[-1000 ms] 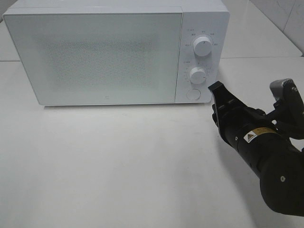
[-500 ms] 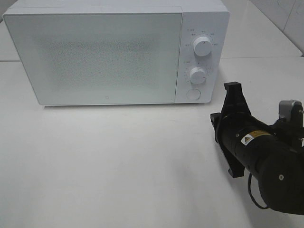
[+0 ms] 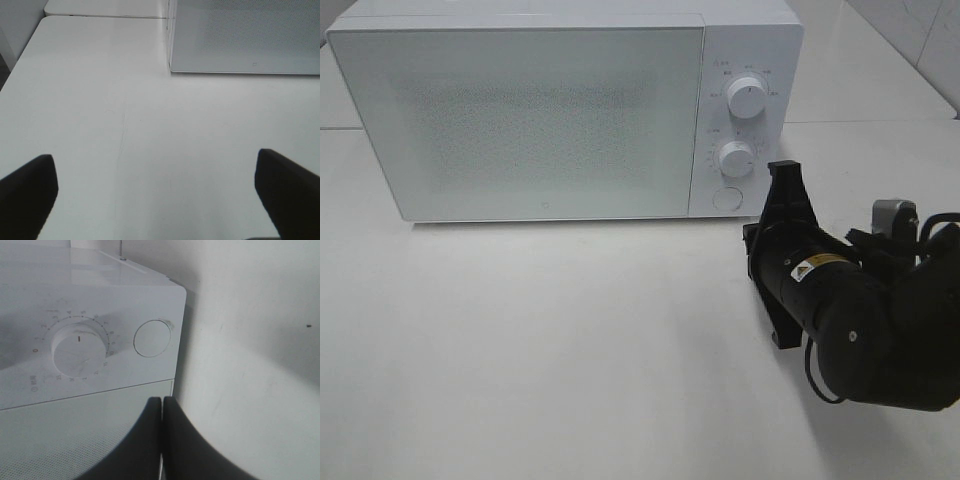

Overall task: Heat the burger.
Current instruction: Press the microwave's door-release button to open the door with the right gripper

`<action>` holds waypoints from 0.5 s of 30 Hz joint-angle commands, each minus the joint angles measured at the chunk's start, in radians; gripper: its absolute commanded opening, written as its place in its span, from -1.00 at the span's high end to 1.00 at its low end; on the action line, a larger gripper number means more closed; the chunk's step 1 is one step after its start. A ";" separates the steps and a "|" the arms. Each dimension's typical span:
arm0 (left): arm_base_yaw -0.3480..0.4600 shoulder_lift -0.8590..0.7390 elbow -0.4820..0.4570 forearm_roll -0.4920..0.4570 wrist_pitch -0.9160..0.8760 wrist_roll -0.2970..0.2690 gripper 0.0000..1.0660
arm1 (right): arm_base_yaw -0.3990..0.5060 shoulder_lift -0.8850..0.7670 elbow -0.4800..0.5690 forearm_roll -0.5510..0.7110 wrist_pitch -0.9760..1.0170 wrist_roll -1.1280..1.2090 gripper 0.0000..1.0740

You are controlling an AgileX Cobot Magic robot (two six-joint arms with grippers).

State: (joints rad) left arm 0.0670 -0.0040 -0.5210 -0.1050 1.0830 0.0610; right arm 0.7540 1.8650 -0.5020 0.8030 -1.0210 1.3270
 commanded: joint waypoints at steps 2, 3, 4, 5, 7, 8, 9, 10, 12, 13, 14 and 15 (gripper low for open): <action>0.000 -0.005 0.004 -0.003 -0.011 -0.004 -0.88 | -0.004 0.055 -0.056 -0.019 -0.003 0.029 1.00; 0.000 -0.005 0.004 -0.003 -0.011 -0.004 -0.88 | -0.004 0.068 -0.066 -0.019 -0.004 0.032 1.00; 0.000 -0.005 0.004 -0.003 -0.011 -0.004 -0.88 | -0.006 0.090 -0.089 -0.019 -0.006 0.036 1.00; 0.000 -0.005 0.004 -0.003 -0.011 -0.004 -0.88 | -0.006 0.090 -0.089 -0.019 -0.006 0.036 1.00; 0.000 -0.005 0.004 -0.003 -0.011 -0.004 -0.88 | -0.026 0.123 -0.128 -0.040 -0.006 0.037 1.00; 0.000 -0.005 0.004 -0.003 -0.011 -0.004 -0.88 | -0.026 0.123 -0.128 -0.040 -0.006 0.037 1.00; 0.000 -0.005 0.004 -0.003 -0.011 -0.004 -0.88 | -0.033 0.132 -0.138 -0.048 -0.006 0.041 1.00; 0.000 -0.005 0.004 -0.003 -0.011 -0.004 -0.88 | -0.051 0.149 -0.158 -0.064 -0.007 0.051 1.00; 0.000 -0.005 0.004 -0.003 -0.011 -0.004 -0.88 | -0.062 0.152 -0.165 -0.071 -0.007 0.054 1.00; 0.000 -0.005 0.004 -0.003 -0.011 -0.004 -0.88 | -0.078 0.166 -0.182 -0.085 -0.008 0.054 1.00; 0.000 -0.005 0.004 -0.003 -0.011 -0.004 -0.88 | -0.078 0.166 -0.182 -0.085 -0.008 0.054 1.00; 0.000 -0.005 0.004 -0.003 -0.011 -0.004 -0.88 | -0.093 0.180 -0.195 -0.098 -0.009 0.056 1.00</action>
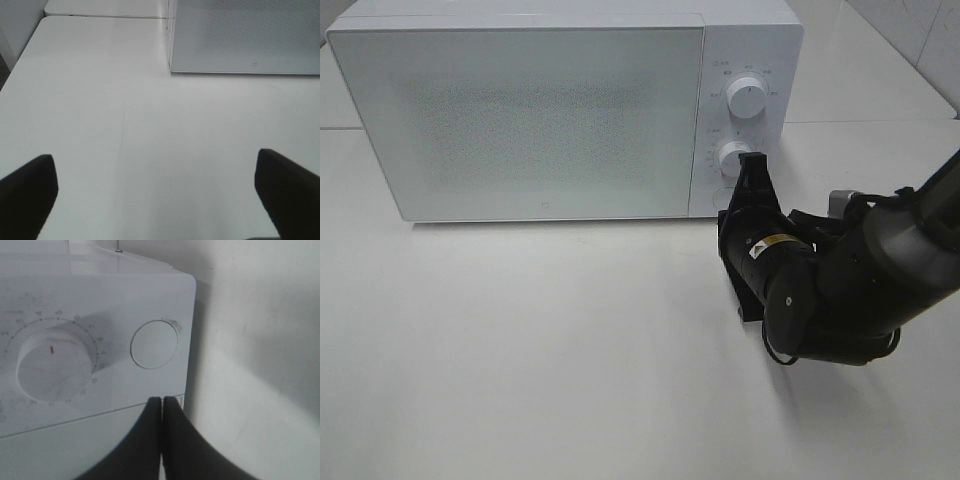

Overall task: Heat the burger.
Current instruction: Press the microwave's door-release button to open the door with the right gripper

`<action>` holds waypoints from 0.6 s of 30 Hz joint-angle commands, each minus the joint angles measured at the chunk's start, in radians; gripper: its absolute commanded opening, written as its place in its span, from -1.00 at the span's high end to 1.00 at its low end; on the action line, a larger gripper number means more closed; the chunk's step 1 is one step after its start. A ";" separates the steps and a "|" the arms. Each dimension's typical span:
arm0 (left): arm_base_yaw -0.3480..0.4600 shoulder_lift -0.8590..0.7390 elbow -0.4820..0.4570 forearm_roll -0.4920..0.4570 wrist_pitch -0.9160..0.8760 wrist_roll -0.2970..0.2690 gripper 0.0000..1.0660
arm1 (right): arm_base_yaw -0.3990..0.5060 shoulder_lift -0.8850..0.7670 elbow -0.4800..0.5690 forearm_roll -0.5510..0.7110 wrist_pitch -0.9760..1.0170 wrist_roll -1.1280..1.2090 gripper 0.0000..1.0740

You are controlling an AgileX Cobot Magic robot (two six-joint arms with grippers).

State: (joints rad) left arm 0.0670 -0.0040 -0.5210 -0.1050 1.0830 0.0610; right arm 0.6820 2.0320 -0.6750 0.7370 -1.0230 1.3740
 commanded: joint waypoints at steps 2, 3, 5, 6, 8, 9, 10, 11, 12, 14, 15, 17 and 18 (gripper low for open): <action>0.000 -0.005 0.004 -0.003 -0.011 -0.004 -0.88 | -0.027 0.021 -0.029 -0.037 -0.006 0.015 1.00; 0.000 -0.005 0.004 -0.003 -0.011 -0.004 -0.88 | -0.038 0.036 -0.040 -0.042 -0.007 0.033 1.00; 0.000 -0.005 0.004 -0.003 -0.011 -0.004 -0.88 | -0.050 0.049 -0.049 -0.054 -0.007 0.045 1.00; 0.000 -0.005 0.004 -0.003 -0.011 -0.004 -0.88 | -0.054 0.052 -0.055 -0.058 -0.007 0.049 1.00; 0.000 -0.005 0.004 -0.003 -0.011 -0.004 -0.88 | -0.069 0.053 -0.065 -0.064 -0.005 0.048 1.00; 0.000 -0.005 0.004 -0.003 -0.011 -0.004 -0.88 | -0.069 0.053 -0.065 -0.064 -0.005 0.048 1.00; 0.000 -0.005 0.004 -0.003 -0.011 -0.004 -0.88 | -0.074 0.053 -0.074 -0.067 -0.007 0.048 1.00; 0.000 -0.005 0.004 -0.003 -0.011 -0.004 -0.88 | -0.085 0.053 -0.078 -0.070 -0.007 0.048 1.00; 0.000 -0.005 0.004 -0.003 -0.011 -0.004 -0.88 | -0.085 0.053 -0.078 -0.070 -0.007 0.048 1.00; 0.000 -0.005 0.004 -0.003 -0.011 -0.004 -0.88 | -0.096 0.058 -0.087 -0.085 0.000 0.046 1.00; 0.000 -0.005 0.004 -0.003 -0.011 -0.004 -0.88 | -0.095 0.066 -0.094 -0.086 -0.002 0.048 1.00; 0.000 -0.005 0.004 -0.003 -0.011 -0.004 -0.88 | -0.095 0.073 -0.099 -0.087 -0.002 0.048 1.00; 0.000 -0.005 0.004 -0.003 -0.011 -0.004 -0.88 | -0.095 0.086 -0.108 -0.090 0.000 0.059 1.00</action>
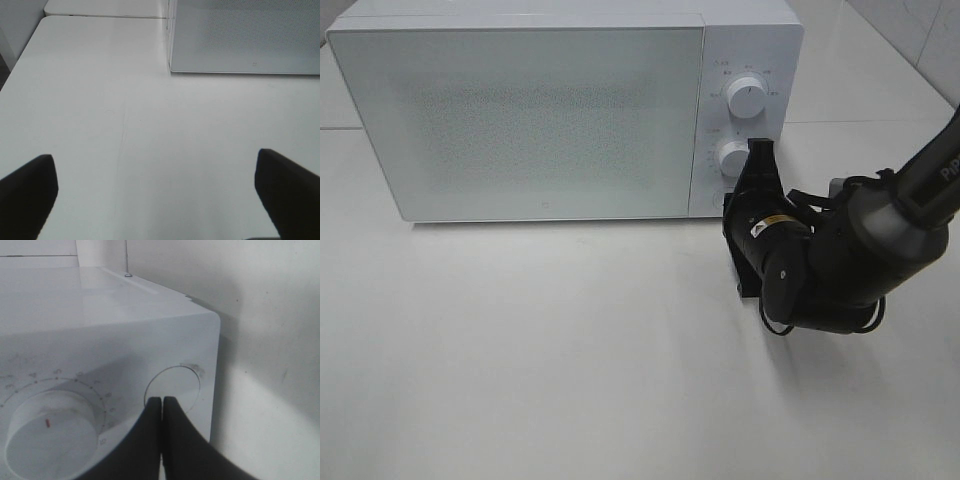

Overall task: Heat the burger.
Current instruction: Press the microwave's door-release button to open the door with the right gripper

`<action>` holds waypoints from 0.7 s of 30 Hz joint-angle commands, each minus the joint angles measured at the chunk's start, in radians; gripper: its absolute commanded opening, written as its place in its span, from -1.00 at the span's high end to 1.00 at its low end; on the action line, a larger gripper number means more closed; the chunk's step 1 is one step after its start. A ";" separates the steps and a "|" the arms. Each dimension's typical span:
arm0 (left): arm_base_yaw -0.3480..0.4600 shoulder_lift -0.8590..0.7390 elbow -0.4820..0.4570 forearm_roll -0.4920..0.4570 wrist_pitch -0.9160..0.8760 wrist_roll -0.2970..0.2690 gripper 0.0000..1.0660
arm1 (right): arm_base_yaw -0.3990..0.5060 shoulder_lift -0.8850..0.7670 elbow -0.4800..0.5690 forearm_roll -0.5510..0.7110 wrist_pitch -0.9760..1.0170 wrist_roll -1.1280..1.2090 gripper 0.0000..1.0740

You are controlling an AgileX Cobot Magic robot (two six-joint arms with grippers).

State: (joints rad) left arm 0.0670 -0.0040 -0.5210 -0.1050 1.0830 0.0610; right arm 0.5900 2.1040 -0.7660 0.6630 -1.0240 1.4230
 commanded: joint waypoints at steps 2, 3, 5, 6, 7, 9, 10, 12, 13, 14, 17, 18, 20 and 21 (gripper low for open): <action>0.000 -0.005 0.004 -0.003 -0.011 -0.004 -0.88 | -0.003 0.018 -0.019 -0.018 0.001 0.012 1.00; 0.000 -0.005 0.004 -0.003 -0.011 -0.004 -0.88 | -0.003 0.025 -0.019 -0.013 -0.004 0.023 1.00; 0.000 -0.005 0.004 -0.003 -0.011 -0.004 -0.88 | -0.003 0.029 -0.019 -0.007 -0.007 0.025 1.00; 0.000 -0.005 0.004 -0.003 -0.011 -0.004 -0.88 | -0.013 0.031 -0.019 -0.009 -0.007 0.025 1.00; 0.000 -0.005 0.004 -0.003 -0.011 -0.004 -0.88 | -0.013 0.031 -0.019 -0.009 -0.007 0.025 1.00; 0.000 -0.005 0.004 -0.003 -0.011 -0.004 -0.88 | -0.015 0.038 -0.033 -0.012 -0.006 0.025 1.00; 0.000 -0.005 0.004 -0.003 -0.011 -0.004 -0.88 | -0.015 0.038 -0.033 -0.012 -0.006 0.025 1.00; 0.000 -0.005 0.004 -0.003 -0.011 -0.004 -0.88 | -0.015 0.048 -0.046 -0.016 -0.004 0.025 1.00; 0.000 -0.005 0.004 -0.003 -0.011 -0.004 -0.88 | -0.015 0.052 -0.057 -0.019 -0.001 0.024 1.00; 0.000 -0.005 0.004 -0.003 -0.011 -0.004 -0.88 | -0.015 0.055 -0.057 -0.014 -0.004 0.024 1.00; 0.000 -0.005 0.004 -0.003 -0.011 -0.004 -0.88 | -0.023 0.060 -0.057 -0.004 -0.012 0.024 1.00; 0.000 -0.005 0.004 -0.003 -0.011 -0.004 -0.88 | -0.023 0.060 -0.057 -0.004 -0.012 0.024 1.00; 0.000 -0.005 0.004 -0.003 -0.011 -0.004 -0.88 | -0.026 0.062 -0.062 -0.005 -0.008 0.018 1.00; 0.000 -0.005 0.004 -0.003 -0.011 -0.004 -0.88 | -0.026 0.062 -0.062 -0.005 -0.008 0.018 1.00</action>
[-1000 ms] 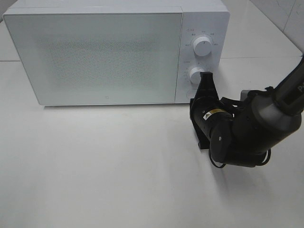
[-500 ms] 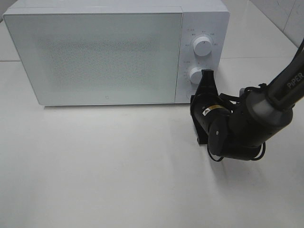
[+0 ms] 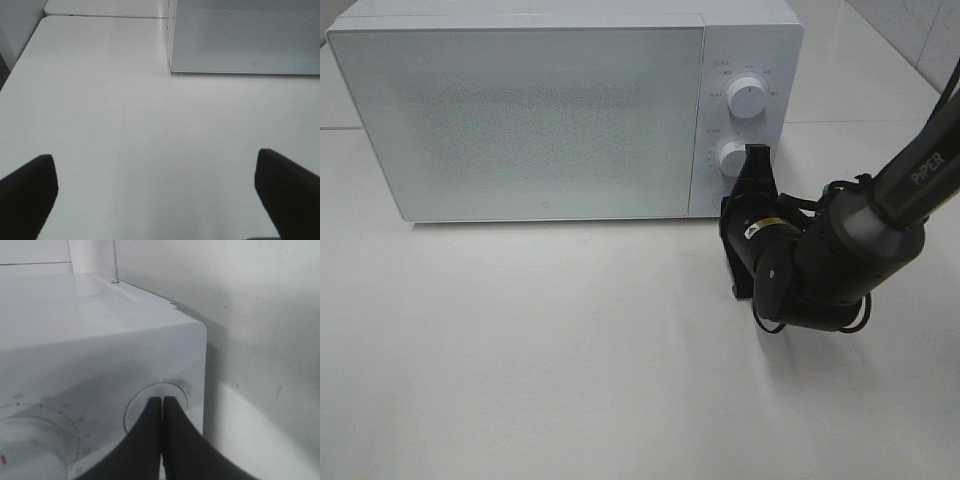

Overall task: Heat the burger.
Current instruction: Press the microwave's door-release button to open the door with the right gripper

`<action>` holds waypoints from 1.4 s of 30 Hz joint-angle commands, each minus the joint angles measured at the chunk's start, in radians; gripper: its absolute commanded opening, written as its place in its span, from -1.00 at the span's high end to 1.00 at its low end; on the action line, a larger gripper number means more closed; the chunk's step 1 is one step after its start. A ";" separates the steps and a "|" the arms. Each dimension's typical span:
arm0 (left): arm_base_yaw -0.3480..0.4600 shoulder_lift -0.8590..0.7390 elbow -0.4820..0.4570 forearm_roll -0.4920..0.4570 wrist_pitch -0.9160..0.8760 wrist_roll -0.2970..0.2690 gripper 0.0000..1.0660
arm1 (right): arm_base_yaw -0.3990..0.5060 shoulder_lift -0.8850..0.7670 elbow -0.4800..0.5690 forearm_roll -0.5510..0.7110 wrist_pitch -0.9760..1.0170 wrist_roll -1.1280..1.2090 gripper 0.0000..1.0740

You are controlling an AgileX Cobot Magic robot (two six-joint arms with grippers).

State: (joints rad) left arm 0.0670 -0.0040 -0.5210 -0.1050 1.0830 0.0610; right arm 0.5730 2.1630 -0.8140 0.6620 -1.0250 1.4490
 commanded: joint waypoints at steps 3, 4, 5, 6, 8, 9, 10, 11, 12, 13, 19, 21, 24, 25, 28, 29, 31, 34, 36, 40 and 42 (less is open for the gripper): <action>0.000 -0.005 0.004 -0.003 -0.011 -0.004 -0.88 | -0.009 0.007 -0.033 -0.006 -0.008 -0.013 1.00; 0.000 -0.005 0.004 -0.003 -0.011 -0.004 -0.88 | -0.009 0.015 -0.050 -0.010 -0.005 -0.017 1.00; 0.000 -0.005 0.004 -0.003 -0.011 -0.004 -0.88 | -0.009 0.015 -0.050 -0.010 -0.005 -0.017 1.00; 0.000 -0.005 0.004 -0.003 -0.011 -0.004 -0.88 | -0.009 0.021 -0.059 -0.010 -0.005 -0.017 1.00; 0.000 -0.005 0.004 -0.003 -0.011 -0.004 -0.88 | -0.009 0.032 -0.071 -0.009 -0.005 -0.017 1.00; 0.000 -0.005 0.004 -0.003 -0.011 -0.004 -0.88 | -0.009 0.041 -0.082 -0.002 -0.009 -0.017 1.00; 0.000 -0.005 0.004 -0.003 -0.011 -0.004 -0.88 | -0.009 0.041 -0.082 -0.002 -0.009 -0.017 1.00; 0.000 -0.005 0.004 -0.003 -0.011 -0.004 -0.88 | -0.009 0.042 -0.087 0.003 -0.013 -0.017 1.00; 0.000 -0.005 0.004 -0.003 -0.011 -0.004 -0.88 | -0.009 0.043 -0.091 0.013 -0.024 -0.023 1.00; 0.000 -0.005 0.004 -0.003 -0.011 -0.004 -0.88 | -0.009 0.043 -0.091 0.013 -0.024 -0.023 1.00; 0.000 -0.005 0.004 -0.003 -0.011 -0.004 -0.88 | -0.009 0.044 -0.121 0.026 -0.056 -0.048 1.00; 0.000 -0.005 0.004 -0.003 -0.011 -0.004 -0.88 | -0.009 0.058 -0.150 0.033 -0.057 -0.055 1.00; 0.000 -0.005 0.004 -0.003 -0.011 -0.004 -0.88 | -0.009 0.077 -0.183 0.045 -0.058 -0.070 1.00; 0.000 -0.005 0.004 -0.003 -0.011 -0.004 -0.88 | -0.009 0.077 -0.183 0.045 -0.058 -0.070 1.00; 0.000 -0.005 0.004 -0.003 -0.011 -0.004 -0.88 | -0.021 0.096 -0.219 0.045 -0.056 -0.079 1.00; 0.000 -0.005 0.004 -0.003 -0.011 -0.004 -0.88 | -0.021 0.106 -0.238 0.045 -0.054 -0.085 1.00; 0.000 -0.005 0.004 -0.003 -0.011 -0.004 -0.88 | -0.021 0.109 -0.244 0.049 -0.054 -0.092 1.00; 0.000 -0.005 0.004 -0.003 -0.011 -0.004 -0.88 | -0.021 0.109 -0.249 0.048 -0.054 -0.111 1.00; 0.000 -0.005 0.004 -0.003 -0.011 -0.004 -0.88 | -0.021 0.109 -0.249 0.050 -0.052 -0.110 1.00; 0.000 -0.005 0.004 -0.003 -0.011 -0.004 -0.88 | -0.021 0.107 -0.248 0.051 -0.049 -0.110 1.00; 0.000 -0.005 0.004 -0.003 -0.011 -0.004 -0.88 | -0.021 0.105 -0.248 0.051 -0.049 -0.110 1.00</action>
State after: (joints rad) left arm 0.0670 -0.0040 -0.5210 -0.1050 1.0830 0.0610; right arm 0.5960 2.2350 -0.9720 0.8520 -0.9940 1.3230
